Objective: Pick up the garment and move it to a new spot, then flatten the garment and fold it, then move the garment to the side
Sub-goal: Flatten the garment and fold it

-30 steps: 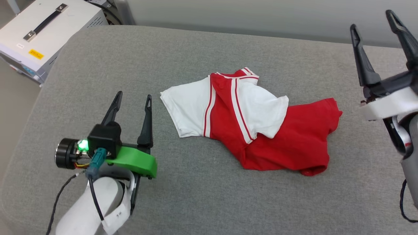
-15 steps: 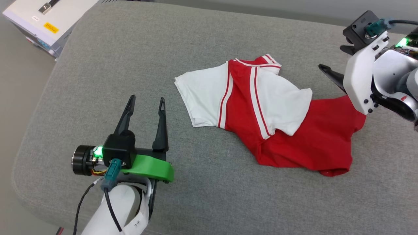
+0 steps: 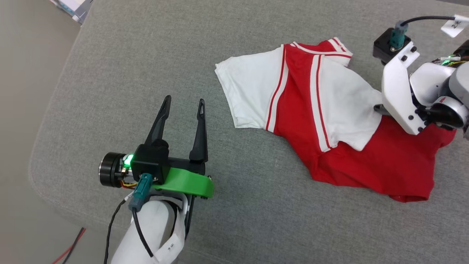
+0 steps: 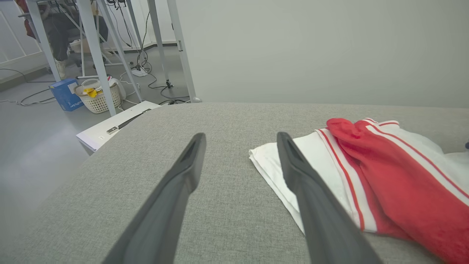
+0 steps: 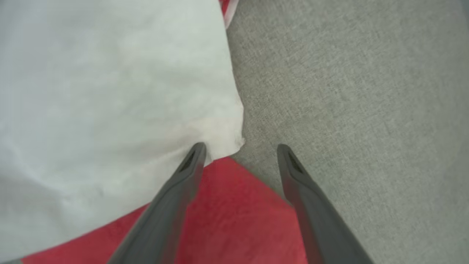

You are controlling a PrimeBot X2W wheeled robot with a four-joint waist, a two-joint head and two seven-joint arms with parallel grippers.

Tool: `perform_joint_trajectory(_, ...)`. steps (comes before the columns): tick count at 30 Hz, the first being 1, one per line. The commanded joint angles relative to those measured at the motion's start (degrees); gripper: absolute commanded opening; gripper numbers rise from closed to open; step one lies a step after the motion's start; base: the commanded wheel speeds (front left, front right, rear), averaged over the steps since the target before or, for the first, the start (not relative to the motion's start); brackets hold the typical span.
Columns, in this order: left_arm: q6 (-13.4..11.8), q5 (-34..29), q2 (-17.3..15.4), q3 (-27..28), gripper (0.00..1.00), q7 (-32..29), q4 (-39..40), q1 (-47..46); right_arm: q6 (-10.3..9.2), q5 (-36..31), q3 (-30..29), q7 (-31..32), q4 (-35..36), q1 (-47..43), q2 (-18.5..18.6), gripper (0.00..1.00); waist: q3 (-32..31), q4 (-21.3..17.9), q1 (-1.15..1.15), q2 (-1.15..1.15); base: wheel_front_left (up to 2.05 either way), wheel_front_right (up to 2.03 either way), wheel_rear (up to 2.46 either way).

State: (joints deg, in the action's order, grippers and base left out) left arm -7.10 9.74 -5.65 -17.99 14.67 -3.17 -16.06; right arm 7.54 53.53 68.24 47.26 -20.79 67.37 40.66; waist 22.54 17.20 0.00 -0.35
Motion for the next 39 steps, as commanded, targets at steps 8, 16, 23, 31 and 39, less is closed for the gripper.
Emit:
perform_joint_trajectory(8, 1.92, -1.97, 2.03, 1.80, 1.00, 0.32, -0.53, -1.26, -0.05, 0.45, 4.64, 0.41, -0.88, -4.54, 0.29, 1.00, 3.07, 2.60, 0.00, 0.35, 0.00, 0.00, 0.00)
perform_joint_trajectory(16, 2.92, -3.06, 2.53, 3.13, 1.00, 0.32, -1.97, -1.10, -0.05, -1.57, 4.98, -10.05, -1.05, -3.73, -0.17, 0.00, 0.91, 0.87, 0.00, 0.35, 0.00, 0.00, 0.00)
perform_joint_trajectory(23, 3.35, -3.89, 2.65, 4.23, 1.00, 0.33, -2.91, 1.37, -0.05, -0.24, 4.91, -23.85, 0.85, -1.51, 1.16, 0.00, -3.80, -2.13, 0.00, 0.35, 0.00, 0.00, 0.00)
perform_joint_trajectory(31, 3.71, -4.29, 2.69, 6.49, 1.00, 0.33, -2.88, 4.81, -0.05, 2.07, 2.36, -32.84, 6.50, -3.48, 8.43, 0.00, -7.56, -5.95, 0.00, 0.35, 0.00, 0.00, 0.00)
perform_joint_trajectory(39, 4.48, -5.22, 2.46, 8.35, 1.00, 0.33, -2.90, 7.43, -0.05, 7.04, -4.53, -35.87, 8.71, -11.17, 17.38, 0.00, -9.89, -9.22, 0.00, 0.35, 0.00, 0.00, 0.00)
